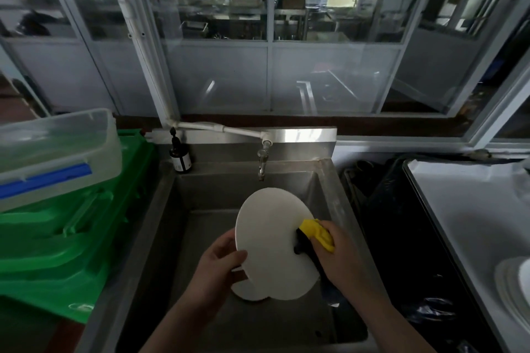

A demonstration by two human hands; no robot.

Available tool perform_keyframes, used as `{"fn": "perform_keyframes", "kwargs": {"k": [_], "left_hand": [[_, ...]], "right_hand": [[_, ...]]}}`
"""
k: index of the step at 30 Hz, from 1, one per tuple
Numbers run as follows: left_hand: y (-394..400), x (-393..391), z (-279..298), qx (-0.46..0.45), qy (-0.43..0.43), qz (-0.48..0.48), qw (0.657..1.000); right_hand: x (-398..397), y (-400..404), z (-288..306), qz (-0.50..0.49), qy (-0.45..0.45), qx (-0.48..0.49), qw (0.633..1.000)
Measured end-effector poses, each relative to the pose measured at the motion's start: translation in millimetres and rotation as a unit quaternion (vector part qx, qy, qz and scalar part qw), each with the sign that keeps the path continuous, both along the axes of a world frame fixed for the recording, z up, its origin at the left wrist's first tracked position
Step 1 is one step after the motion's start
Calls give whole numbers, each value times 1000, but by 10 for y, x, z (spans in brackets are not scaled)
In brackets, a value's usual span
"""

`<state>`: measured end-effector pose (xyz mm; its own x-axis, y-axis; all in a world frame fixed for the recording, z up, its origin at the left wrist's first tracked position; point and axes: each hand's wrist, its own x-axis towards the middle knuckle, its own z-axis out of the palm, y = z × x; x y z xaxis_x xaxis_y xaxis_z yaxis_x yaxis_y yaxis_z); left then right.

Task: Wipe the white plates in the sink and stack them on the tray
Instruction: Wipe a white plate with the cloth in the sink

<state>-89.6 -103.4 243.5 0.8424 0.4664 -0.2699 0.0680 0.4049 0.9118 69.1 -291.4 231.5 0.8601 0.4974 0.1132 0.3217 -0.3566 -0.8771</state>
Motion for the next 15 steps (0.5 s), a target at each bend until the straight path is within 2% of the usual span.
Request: {"fn": "perform_keyframes", "kwargs": {"k": [6,11,15], "left_hand": [[12,67,136,52,-11,-36,998],[-13,98,226,107,-33,-53,992],[16,112,259,120,-36,-54,991]], "right_hand": [[183,147,82,-70,56,-43,995],[310,386,317,-132,109,-7,985],[342,566,384,-144,102,12,984]]}}
